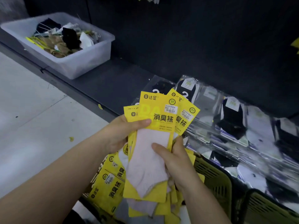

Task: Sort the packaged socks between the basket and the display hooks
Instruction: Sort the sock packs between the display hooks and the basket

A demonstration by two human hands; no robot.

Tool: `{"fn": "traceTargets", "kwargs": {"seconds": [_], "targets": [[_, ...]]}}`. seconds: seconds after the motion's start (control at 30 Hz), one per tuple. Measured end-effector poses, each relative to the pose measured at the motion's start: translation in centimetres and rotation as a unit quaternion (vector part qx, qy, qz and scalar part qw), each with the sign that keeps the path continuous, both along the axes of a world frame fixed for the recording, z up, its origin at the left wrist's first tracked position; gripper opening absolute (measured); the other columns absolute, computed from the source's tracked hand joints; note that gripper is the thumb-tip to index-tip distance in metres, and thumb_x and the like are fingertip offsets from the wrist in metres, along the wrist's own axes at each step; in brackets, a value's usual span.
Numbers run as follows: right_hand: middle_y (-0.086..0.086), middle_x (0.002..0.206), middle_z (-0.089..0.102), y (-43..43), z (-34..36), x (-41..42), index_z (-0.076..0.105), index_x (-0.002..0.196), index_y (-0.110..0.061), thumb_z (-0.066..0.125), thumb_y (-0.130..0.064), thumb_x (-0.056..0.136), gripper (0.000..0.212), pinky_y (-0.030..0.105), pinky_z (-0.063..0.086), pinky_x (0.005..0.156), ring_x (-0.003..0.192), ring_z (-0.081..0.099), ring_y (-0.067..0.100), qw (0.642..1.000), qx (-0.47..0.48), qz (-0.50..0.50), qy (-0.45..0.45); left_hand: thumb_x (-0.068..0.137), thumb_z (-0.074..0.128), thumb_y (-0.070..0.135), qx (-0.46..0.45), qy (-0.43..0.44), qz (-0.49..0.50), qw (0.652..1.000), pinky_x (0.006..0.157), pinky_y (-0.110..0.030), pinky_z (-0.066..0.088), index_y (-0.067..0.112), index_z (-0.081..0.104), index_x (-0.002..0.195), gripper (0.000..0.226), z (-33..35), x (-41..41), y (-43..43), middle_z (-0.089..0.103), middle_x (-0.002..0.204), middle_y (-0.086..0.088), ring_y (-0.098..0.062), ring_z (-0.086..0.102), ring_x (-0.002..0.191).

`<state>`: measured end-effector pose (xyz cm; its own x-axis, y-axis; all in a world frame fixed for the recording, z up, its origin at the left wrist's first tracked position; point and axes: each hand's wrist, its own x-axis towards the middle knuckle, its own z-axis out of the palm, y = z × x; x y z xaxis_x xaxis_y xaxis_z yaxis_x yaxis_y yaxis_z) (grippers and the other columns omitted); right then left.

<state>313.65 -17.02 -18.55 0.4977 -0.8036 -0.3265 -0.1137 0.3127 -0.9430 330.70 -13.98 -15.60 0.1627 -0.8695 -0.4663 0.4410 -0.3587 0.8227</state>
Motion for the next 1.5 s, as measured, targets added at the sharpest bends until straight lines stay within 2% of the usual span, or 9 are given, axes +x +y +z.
{"fn": "traceTargets", "kwargs": {"seconds": [0.2,0.27,0.37,0.53,0.8,0.97,1.23,1.43,1.5], "targets": [[-0.016,0.105,0.05,1.9,-0.4,-0.7,0.034,0.127,-0.033,0.054,-0.044,0.088,0.046,0.016,0.047,0.067,0.09,0.056,0.003,0.972,-0.178,-0.054,0.143,0.079,0.069,0.011,0.017,-0.039,0.114,0.993,0.066,-0.031,0.06,0.008,0.067,0.112,0.033,1.5,2.8,0.0,0.072,0.11,-0.011,-0.02,0.073,0.086],[-0.016,0.107,0.044,4.5,-1.7,-1.3,0.04,0.12,-0.032,0.054,-0.044,0.089,0.037,0.024,0.044,0.081,0.099,0.048,0.005,0.93,-0.285,0.021,0.23,0.086,0.065,0.012,0.033,-0.064,0.178,0.981,0.064,-0.03,0.057,0.012,0.065,0.118,0.031,2.3,4.9,0.0,0.071,0.109,-0.006,-0.016,0.071,0.084],[-0.008,0.135,0.041,8.9,-3.4,-0.8,0.044,0.133,-0.028,0.071,-0.057,0.067,0.077,0.028,0.03,0.102,0.123,0.043,0.013,0.796,-0.385,0.226,0.409,0.088,0.065,0.015,0.034,-0.092,0.208,0.973,0.064,-0.031,0.056,0.016,0.065,0.12,0.033,2.8,7.2,0.4,0.072,0.108,-0.002,-0.014,0.071,0.086],[0.006,0.108,0.071,10.9,-4.8,1.4,0.054,0.118,-0.018,0.088,-0.056,0.031,0.102,0.036,0.059,0.075,0.095,0.07,0.021,0.73,-0.449,0.218,0.467,0.085,0.069,0.011,0.027,-0.125,0.251,0.959,0.07,-0.032,0.055,0.015,0.065,0.118,0.033,3.2,8.2,0.6,0.072,0.105,0.0,-0.014,0.07,0.087],[0.014,0.113,0.067,9.4,-4.5,1.0,0.068,0.116,-0.009,0.08,-0.072,0.013,0.122,0.045,0.055,0.082,0.099,0.067,0.032,0.711,-0.385,0.251,0.532,0.085,0.07,0.013,0.03,-0.16,0.24,0.957,0.091,-0.043,0.053,0.015,0.065,0.119,0.035,3.3,8.3,0.5,0.07,0.113,-0.002,-0.021,0.068,0.099],[0.003,0.147,0.022,9.3,-5.3,1.1,-0.011,0.149,-0.015,0.066,-0.052,0.078,0.111,0.038,0.019,0.111,0.132,0.027,0.024,0.739,-0.331,0.318,0.493,0.085,0.07,0.011,0.009,-0.191,0.233,0.953,0.097,-0.044,0.05,0.015,0.065,0.119,0.035,3.8,8.6,0.8,0.069,0.116,-0.002,-0.021,0.067,0.104],[-0.004,0.139,0.042,5.7,-4.0,-2.2,-0.001,0.147,-0.03,0.068,-0.061,0.071,0.107,0.033,0.035,0.097,0.125,0.044,0.019,0.748,-0.33,0.251,0.518,0.087,0.066,0.009,-0.01,-0.18,0.216,0.96,0.086,-0.036,0.053,0.014,0.062,0.123,0.037,4.2,9.4,1.1,0.068,0.116,-0.002,-0.017,0.067,0.102],[-0.001,0.156,-0.005,3.2,-4.1,-3.5,0.001,0.149,-0.028,0.067,-0.046,0.08,0.097,0.036,-0.003,0.117,0.144,-0.002,0.021,0.721,-0.386,0.25,0.518,0.085,0.067,0.007,-0.026,-0.19,0.24,0.952,0.072,-0.029,0.055,0.021,0.068,0.101,0.021,4.3,10.5,1.5,0.072,0.1,0.007,-0.009,0.071,0.088],[-0.004,0.155,0.005,3.0,-4.4,-3.3,-0.004,0.149,-0.027,0.069,-0.045,0.078,0.103,0.034,0.0,0.117,0.143,0.006,0.019,0.726,-0.377,0.276,0.504,0.086,0.065,0.005,-0.039,-0.19,0.239,0.951,0.066,-0.025,0.057,0.022,0.068,0.099,0.021,4.4,10.7,1.7,0.073,0.097,0.009,-0.008,0.072,0.086]]}}
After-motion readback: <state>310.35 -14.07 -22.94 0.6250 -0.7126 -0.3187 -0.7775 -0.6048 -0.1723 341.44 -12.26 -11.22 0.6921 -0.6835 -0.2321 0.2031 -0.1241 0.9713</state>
